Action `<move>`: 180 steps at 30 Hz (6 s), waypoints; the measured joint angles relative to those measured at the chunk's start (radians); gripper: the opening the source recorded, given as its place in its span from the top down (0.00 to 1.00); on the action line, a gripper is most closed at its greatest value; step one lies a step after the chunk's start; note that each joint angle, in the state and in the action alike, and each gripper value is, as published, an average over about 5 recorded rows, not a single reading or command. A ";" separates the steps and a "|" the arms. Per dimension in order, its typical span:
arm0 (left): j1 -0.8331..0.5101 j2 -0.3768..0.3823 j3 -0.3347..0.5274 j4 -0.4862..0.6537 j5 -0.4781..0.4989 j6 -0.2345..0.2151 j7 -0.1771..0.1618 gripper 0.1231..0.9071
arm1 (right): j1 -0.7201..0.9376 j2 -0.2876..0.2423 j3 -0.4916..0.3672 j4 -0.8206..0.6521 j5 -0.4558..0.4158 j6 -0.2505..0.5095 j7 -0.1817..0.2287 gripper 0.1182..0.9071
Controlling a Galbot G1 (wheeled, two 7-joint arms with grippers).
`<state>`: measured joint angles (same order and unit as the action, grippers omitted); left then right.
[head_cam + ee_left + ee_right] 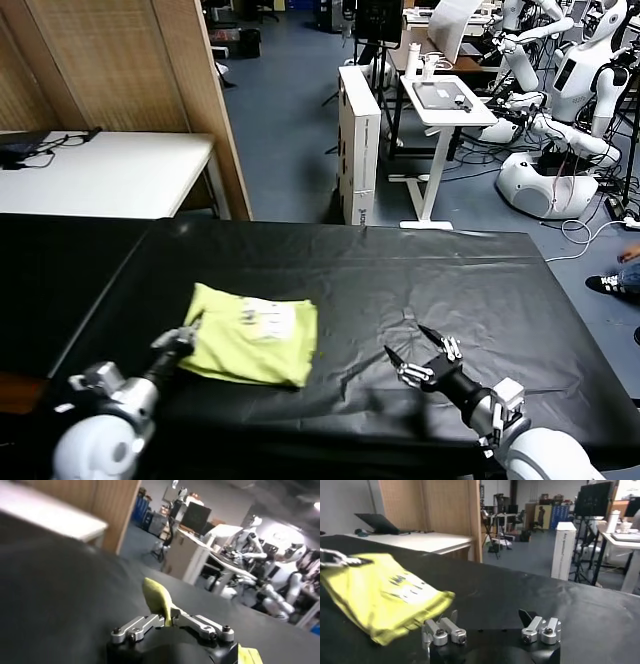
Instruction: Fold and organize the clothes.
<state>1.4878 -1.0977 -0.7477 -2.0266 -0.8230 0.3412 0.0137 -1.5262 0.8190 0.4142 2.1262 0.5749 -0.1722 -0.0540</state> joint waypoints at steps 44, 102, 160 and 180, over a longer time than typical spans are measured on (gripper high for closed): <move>-0.134 -0.194 0.424 -0.074 0.210 0.072 -0.095 0.07 | 0.071 0.123 -0.117 -0.009 0.213 -0.163 0.134 0.00; -0.024 -0.118 0.261 -0.167 0.329 0.009 -0.094 0.00 | 0.253 0.146 -0.114 -0.057 0.342 -0.419 0.397 0.97; 0.460 0.008 0.044 -0.340 0.362 -0.171 -0.215 0.00 | -0.415 0.244 0.249 0.152 -0.373 0.377 0.286 0.00; 0.601 -0.013 0.015 -0.398 0.386 -0.167 -0.194 0.00 | -0.609 0.338 0.235 0.224 -0.390 0.402 0.307 0.00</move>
<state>2.0891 -1.1102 -0.7329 -2.4246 -0.4365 0.1744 -0.1802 -2.1348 1.1573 0.6495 2.3499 0.1854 0.2296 0.2529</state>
